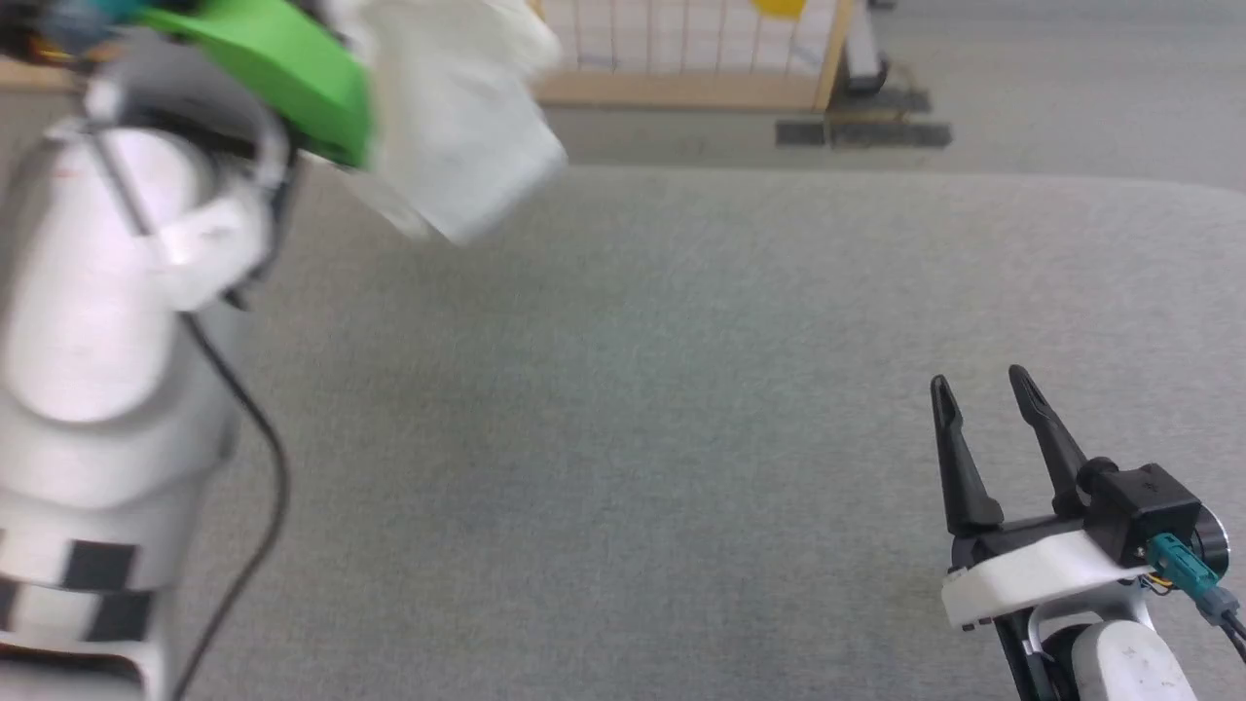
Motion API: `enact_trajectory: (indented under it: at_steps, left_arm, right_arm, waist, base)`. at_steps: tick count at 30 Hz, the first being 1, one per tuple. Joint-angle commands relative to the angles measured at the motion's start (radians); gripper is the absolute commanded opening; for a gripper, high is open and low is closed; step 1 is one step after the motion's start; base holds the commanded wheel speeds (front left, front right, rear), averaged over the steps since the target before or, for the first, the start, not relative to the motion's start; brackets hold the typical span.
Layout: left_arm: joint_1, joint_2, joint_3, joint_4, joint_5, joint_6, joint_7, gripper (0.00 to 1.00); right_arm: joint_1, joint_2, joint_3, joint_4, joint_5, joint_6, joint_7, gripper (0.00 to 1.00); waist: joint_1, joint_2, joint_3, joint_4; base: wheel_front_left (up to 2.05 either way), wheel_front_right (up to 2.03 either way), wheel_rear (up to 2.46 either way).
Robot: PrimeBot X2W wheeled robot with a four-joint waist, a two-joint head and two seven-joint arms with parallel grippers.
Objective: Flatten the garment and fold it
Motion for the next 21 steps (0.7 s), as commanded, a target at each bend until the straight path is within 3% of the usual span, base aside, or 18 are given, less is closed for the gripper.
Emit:
enact_trajectory:
  at_steps: [1,5,8,19,20,21]
  left_arm:
    - [0.022,-0.028,-0.022,-0.011,-0.028,-0.018,0.02,0.0]
    - [0.11,-0.109,-0.089,-0.02,-0.115,-0.048,0.098,0.0]
    - [0.184,-0.14,-0.145,0.003,-0.163,-0.063,0.166,0.0]
    - [0.454,-0.209,-0.29,0.261,-0.265,-0.008,0.494,0.0]
    - [0.463,-0.211,-0.297,0.276,-0.27,-0.008,0.514,0.09]
    - [0.475,-0.21,-0.307,0.29,-0.274,-0.009,0.538,0.4]
  right_arm:
    - [0.012,0.001,0.002,-0.01,0.01,-0.002,0.006,1.0]
    - [0.027,0.001,-0.002,-0.027,0.013,-0.002,0.017,1.0]
    - [0.035,0.001,-0.001,-0.038,0.018,-0.002,0.025,1.0]
    - [0.037,0.001,0.009,-0.052,0.02,-0.002,0.035,1.0]
    - [0.035,0.001,0.012,-0.052,0.019,-0.002,0.035,1.0]
    - [0.032,0.001,0.015,-0.052,0.018,-0.002,0.036,1.0]
  waist:
    - [0.0001,0.0,-0.085,-0.085]
    - [0.0001,0.0,-0.088,-0.132]
    - [0.0001,0.0,-0.08,-0.164]
    - [0.0001,0.0,-0.034,-0.227]
    - [0.0001,0.0,-0.032,-0.226]
    - [0.0001,0.0,-0.031,-0.225]
  base:
    - [0.0,0.0,0.0]
    - [0.0,0.0,0.0]
    - [0.0,0.0,0.0]
    - [0.0,0.0,0.0]
    - [0.0,0.0,0.0]
    - [0.0,0.0,0.0]
